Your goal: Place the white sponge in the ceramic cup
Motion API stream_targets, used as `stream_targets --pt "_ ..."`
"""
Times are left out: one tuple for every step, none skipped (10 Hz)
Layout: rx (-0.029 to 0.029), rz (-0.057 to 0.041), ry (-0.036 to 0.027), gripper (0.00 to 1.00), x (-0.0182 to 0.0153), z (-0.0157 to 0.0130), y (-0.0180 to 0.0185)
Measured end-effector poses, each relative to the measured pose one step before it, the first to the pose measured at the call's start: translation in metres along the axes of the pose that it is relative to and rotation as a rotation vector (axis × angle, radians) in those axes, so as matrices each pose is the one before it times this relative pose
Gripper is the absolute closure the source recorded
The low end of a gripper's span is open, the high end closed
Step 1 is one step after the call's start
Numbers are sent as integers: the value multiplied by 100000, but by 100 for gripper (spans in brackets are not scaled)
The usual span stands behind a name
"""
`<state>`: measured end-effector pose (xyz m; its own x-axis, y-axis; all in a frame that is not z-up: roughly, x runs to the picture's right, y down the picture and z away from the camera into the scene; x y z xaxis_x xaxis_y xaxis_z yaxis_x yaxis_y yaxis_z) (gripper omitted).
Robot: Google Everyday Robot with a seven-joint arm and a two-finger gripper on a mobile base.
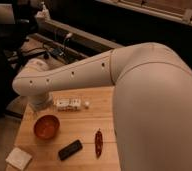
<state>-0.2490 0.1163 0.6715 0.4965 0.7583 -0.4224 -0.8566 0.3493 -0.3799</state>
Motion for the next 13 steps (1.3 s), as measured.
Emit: stream_targets --pt "-122 -7037 -822 35 229 354 2294" --pt "298 -6390 -720 35 182 386 1924" --pt "89 -6654 -624 35 213 395 2055" --pt "2 -3758 -20 35 126 323 1217" --pt "340 -6411 -114 35 112 715 1669" --pt "-443 -7248 -188 35 77 769 1812" --pt "-904 -7959 31 35 18 1035 2305" --pt "-965 -5991 414 35 16 1023 2049" --pt "-777 -4693 694 35 74 1160 1617" --pt "-781 -3955 371 35 -72 1004 1379" --pt "-641 -3761 442 35 -321 998 1467" --pt "-53 -2261 444 35 -359 913 810" --pt "193 -776 966 35 -348 955 638"
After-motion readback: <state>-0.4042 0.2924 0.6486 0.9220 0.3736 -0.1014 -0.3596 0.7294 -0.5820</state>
